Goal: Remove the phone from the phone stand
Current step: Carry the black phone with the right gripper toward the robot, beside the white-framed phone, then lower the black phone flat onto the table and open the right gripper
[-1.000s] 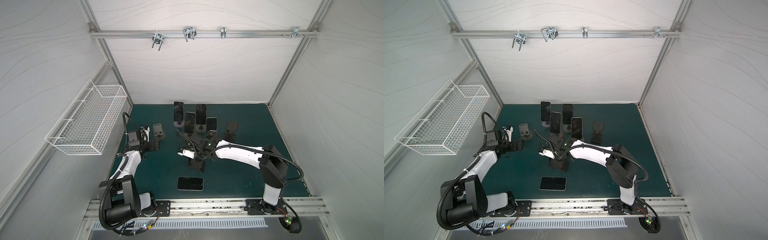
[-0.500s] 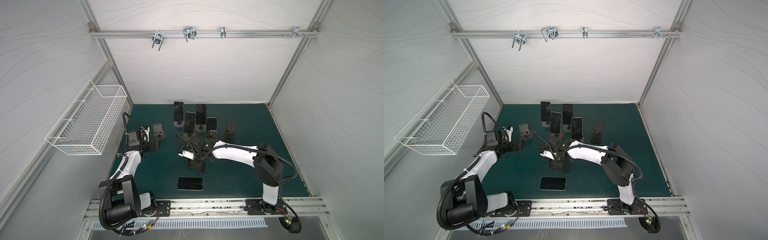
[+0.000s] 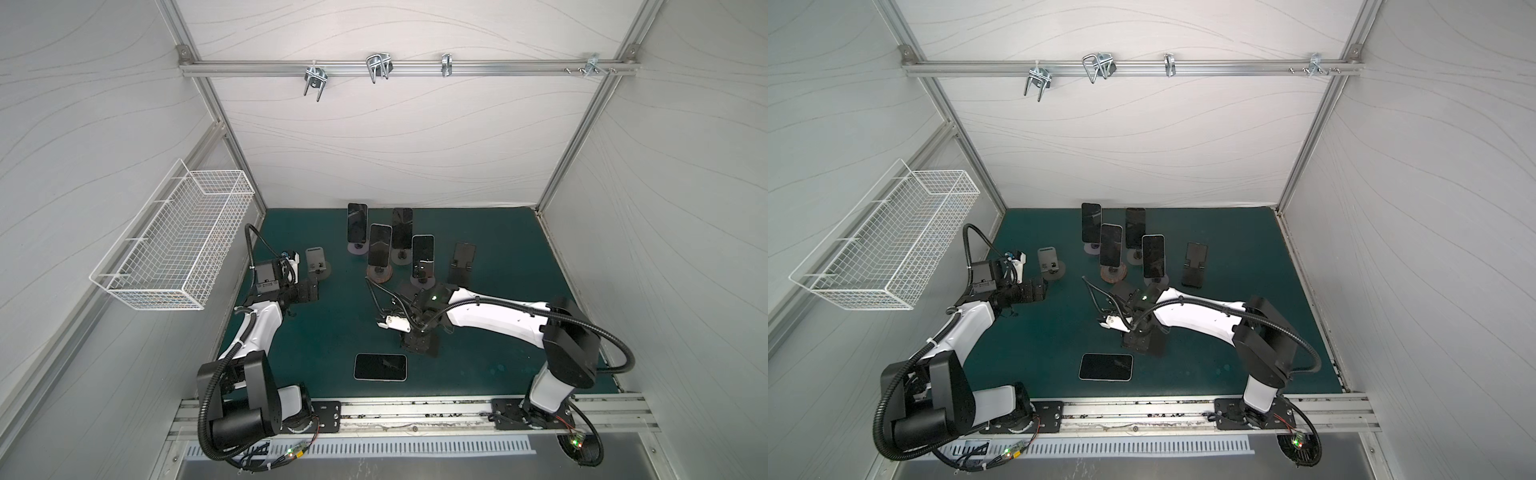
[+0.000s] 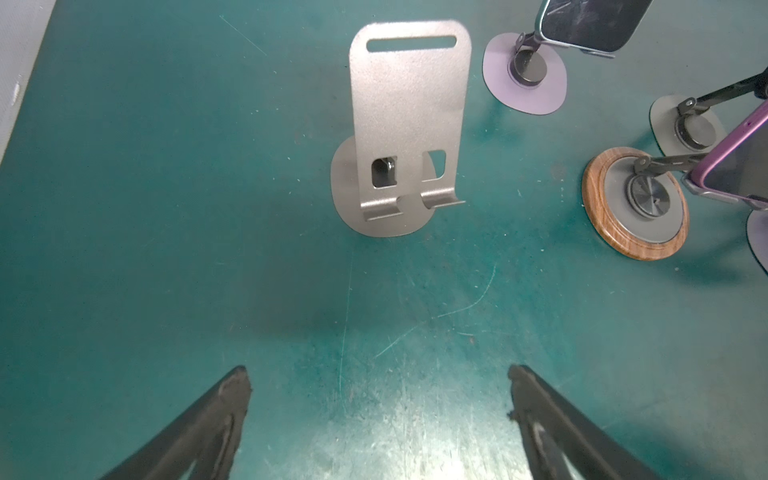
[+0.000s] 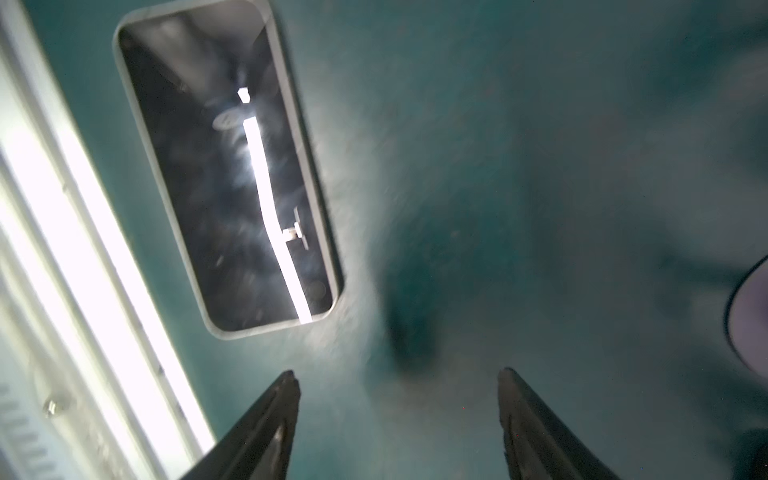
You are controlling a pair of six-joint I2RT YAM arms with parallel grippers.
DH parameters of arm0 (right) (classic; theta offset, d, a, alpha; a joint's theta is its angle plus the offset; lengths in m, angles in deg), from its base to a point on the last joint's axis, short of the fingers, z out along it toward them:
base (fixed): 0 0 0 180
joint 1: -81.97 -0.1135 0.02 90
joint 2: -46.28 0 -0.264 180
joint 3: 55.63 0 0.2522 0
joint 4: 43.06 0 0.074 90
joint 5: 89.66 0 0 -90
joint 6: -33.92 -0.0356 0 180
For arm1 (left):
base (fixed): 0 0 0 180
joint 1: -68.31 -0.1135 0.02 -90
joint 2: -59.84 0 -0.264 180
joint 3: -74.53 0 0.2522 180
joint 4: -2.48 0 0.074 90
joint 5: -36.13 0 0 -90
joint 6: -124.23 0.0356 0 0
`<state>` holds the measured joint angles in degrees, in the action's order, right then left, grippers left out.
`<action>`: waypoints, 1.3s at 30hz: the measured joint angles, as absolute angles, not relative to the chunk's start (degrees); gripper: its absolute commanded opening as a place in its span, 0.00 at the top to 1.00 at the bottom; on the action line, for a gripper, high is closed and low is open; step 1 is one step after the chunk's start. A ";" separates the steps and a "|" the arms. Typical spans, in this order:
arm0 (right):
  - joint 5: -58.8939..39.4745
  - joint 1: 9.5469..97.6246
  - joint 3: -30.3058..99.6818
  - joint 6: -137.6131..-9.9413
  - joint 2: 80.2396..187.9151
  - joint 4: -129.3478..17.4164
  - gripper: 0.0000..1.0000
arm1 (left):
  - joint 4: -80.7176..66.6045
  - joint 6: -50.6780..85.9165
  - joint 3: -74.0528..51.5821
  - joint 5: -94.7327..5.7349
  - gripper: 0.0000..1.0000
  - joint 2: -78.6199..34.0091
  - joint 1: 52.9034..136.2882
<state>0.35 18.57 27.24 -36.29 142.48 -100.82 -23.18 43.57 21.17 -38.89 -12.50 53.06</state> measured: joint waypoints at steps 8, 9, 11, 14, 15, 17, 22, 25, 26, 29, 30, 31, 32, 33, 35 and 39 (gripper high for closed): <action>4.14 16.80 21.62 -30.82 138.92 -104.15 0.35 | -23.20 43.57 21.17 -38.89 0.02 -12.21 53.06; 4.70 16.39 20.50 -30.17 138.61 -104.45 0.35 | -23.20 43.57 21.17 -38.89 0.02 -12.21 53.06; 5.38 15.62 18.71 -29.16 138.20 -105.44 0.34 | -23.22 43.57 21.17 -38.89 0.02 -12.21 53.06; 5.91 14.88 16.72 -28.07 138.02 -106.40 0.34 | -23.24 43.57 21.17 -38.89 0.02 -12.21 53.06; 5.93 14.68 16.09 -27.81 138.02 -106.46 0.34 | -23.26 43.57 21.17 -38.89 0.02 -12.21 53.06; 5.93 14.49 15.00 -27.48 138.02 -106.55 0.34 | -23.26 43.57 21.17 -38.89 0.02 -12.21 53.06; 5.88 13.48 13.64 -27.17 138.46 -106.05 0.32 | -23.29 43.57 21.17 -38.89 0.02 -12.21 53.06; 5.69 12.87 12.94 -27.17 139.49 -104.76 0.31 | -23.31 43.57 21.17 -38.89 0.02 -12.21 53.06; 5.56 12.76 12.66 -27.19 139.73 -104.34 0.30 | -23.31 43.57 21.17 -38.89 0.02 -12.21 53.06; 5.23 12.61 11.46 -27.22 140.21 -103.10 0.28 | -23.31 43.57 21.17 -38.89 0.02 -12.21 53.06; 5.27 12.58 11.19 -27.22 140.25 -102.79 0.28 | -23.31 43.57 21.17 -38.89 0.02 -12.21 53.06; 5.27 12.58 11.15 -27.24 140.25 -102.66 0.27 | -23.31 43.57 21.17 -38.89 0.02 -12.21 53.06; 5.29 12.56 11.08 -27.26 140.25 -102.55 0.27 | -23.33 43.57 21.17 -38.89 0.02 -12.21 53.06; 5.36 12.54 11.00 -27.28 140.25 -102.42 0.26 | -23.31 43.57 21.17 -38.89 0.02 -12.21 53.06; 5.53 12.54 10.82 -27.37 140.21 -102.18 0.25 | -23.31 43.57 21.17 -38.89 0.02 -12.21 53.06; 5.86 12.54 10.67 -27.87 140.18 -101.87 0.21 | -23.33 43.57 21.17 -38.89 0.02 -12.21 53.06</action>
<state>5.86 12.54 10.67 -27.87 140.18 -101.87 -23.33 43.57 21.17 -38.89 -12.21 53.06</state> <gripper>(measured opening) 0.775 0.982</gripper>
